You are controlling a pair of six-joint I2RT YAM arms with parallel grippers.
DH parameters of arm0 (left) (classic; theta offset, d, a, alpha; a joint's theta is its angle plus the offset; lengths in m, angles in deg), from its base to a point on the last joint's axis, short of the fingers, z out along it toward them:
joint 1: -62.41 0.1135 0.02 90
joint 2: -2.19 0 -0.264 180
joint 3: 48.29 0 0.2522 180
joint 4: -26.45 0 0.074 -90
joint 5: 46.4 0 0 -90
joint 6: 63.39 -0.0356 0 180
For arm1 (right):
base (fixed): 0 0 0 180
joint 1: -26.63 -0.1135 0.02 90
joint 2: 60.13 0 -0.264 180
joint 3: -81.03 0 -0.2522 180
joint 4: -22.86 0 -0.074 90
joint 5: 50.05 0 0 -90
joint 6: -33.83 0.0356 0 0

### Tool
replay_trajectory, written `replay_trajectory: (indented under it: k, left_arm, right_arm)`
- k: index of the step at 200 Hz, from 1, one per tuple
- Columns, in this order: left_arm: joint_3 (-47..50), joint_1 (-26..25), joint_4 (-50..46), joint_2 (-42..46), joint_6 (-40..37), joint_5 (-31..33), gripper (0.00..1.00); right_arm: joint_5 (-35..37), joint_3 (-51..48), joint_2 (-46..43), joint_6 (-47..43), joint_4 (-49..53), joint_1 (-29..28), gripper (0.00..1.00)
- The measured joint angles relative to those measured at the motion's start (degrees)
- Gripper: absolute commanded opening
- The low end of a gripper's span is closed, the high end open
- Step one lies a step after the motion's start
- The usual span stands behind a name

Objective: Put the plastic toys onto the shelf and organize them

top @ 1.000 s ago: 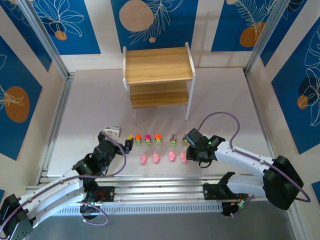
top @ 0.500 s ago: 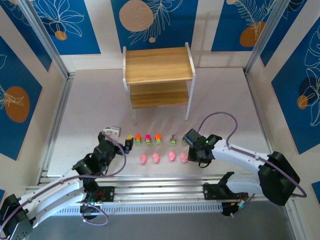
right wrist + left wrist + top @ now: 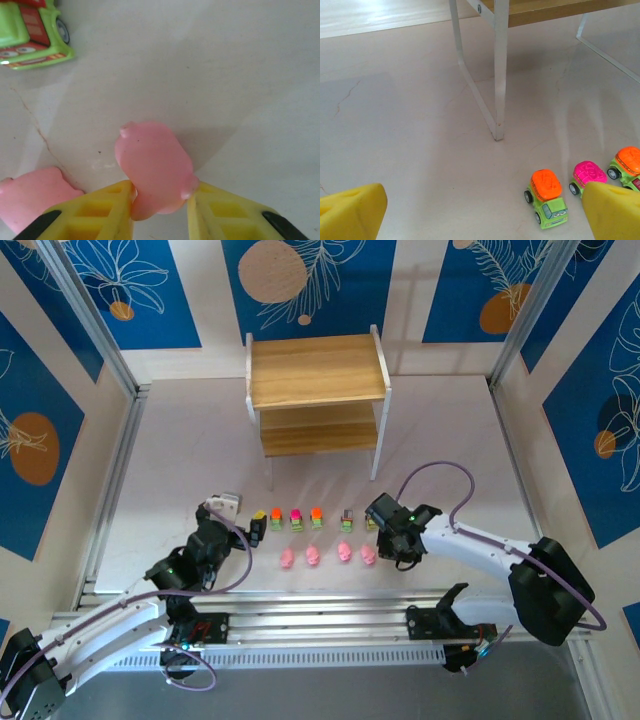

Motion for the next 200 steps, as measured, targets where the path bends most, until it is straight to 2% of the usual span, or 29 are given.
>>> replay_trajectory:
  k: [94,200]
  left_arm:
    - [0.0,0.1,-0.1,0.0,0.0,0.0,1.00]
    - [0.0,0.4,-0.1,0.0,0.0,0.0,1.00]
  right_arm:
    - [6.1,0.3,1.4,6.2,-3.0,1.3,0.25]
    - [8.2,2.6,6.6,8.1,-6.3,3.3,0.39]
